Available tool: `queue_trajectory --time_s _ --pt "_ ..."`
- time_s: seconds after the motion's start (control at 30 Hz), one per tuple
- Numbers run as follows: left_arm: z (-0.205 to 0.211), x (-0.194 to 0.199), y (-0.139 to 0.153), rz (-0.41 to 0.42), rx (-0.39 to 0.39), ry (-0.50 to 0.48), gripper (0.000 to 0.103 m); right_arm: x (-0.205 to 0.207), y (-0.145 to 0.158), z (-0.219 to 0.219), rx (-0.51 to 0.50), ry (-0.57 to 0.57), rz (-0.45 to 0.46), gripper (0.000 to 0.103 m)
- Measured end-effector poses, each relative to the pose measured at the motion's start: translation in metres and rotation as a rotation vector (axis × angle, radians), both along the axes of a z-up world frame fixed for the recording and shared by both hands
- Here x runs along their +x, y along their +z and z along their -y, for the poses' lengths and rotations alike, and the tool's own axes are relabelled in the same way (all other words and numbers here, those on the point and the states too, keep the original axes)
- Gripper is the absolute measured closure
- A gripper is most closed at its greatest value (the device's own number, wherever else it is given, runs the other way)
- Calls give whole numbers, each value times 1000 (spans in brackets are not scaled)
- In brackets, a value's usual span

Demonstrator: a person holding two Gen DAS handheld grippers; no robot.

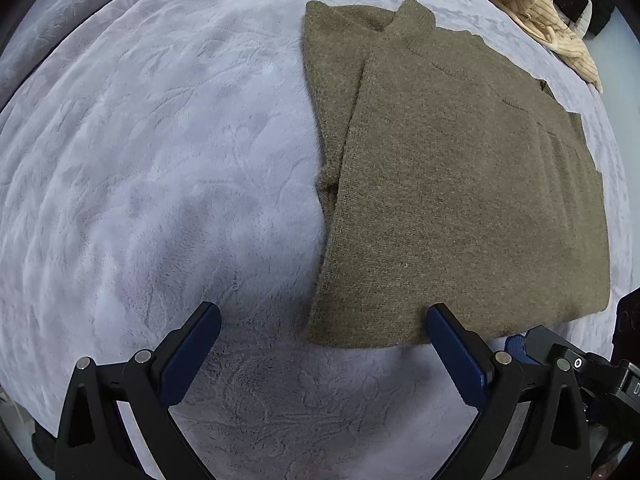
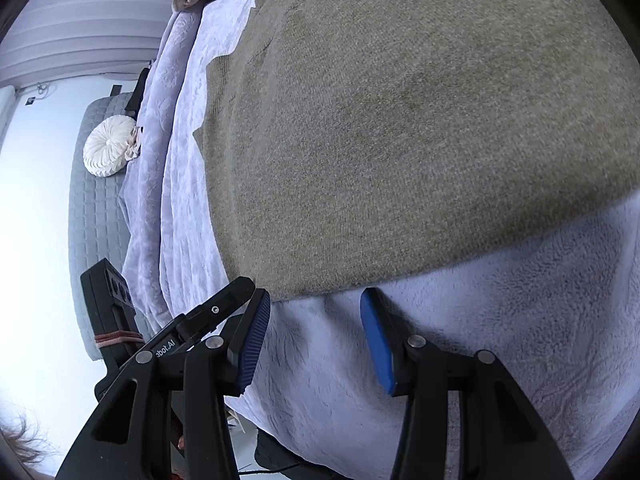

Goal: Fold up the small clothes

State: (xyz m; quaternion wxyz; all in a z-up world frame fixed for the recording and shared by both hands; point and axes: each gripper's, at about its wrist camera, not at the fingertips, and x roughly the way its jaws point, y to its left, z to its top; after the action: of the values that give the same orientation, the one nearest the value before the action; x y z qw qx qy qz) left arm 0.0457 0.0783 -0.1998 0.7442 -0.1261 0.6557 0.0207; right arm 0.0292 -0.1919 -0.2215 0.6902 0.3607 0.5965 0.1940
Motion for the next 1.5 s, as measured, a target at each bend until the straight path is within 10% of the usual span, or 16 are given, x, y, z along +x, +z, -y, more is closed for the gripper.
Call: queue_trajectory --time_s 0.53,0.9,1.03,1.23,1.5 --pt "-41 3 -7 -11 -57 46 0 6 -13 -13 74 -58 -8 52" --pt "-88 15 0 53 -394 101 0 18 -26 -41 209 -134 -8 50" --pt "-85 23 -5 54 -496 121 0 26 -33 -39 298 -200 -39 95" --pt "-69 52 -6 86 -687 132 0 35 10 -30 409 -146 99 95" --pt "-23 114 13 118 -715 -55 0 33 27 -26 382 -73 147 95"
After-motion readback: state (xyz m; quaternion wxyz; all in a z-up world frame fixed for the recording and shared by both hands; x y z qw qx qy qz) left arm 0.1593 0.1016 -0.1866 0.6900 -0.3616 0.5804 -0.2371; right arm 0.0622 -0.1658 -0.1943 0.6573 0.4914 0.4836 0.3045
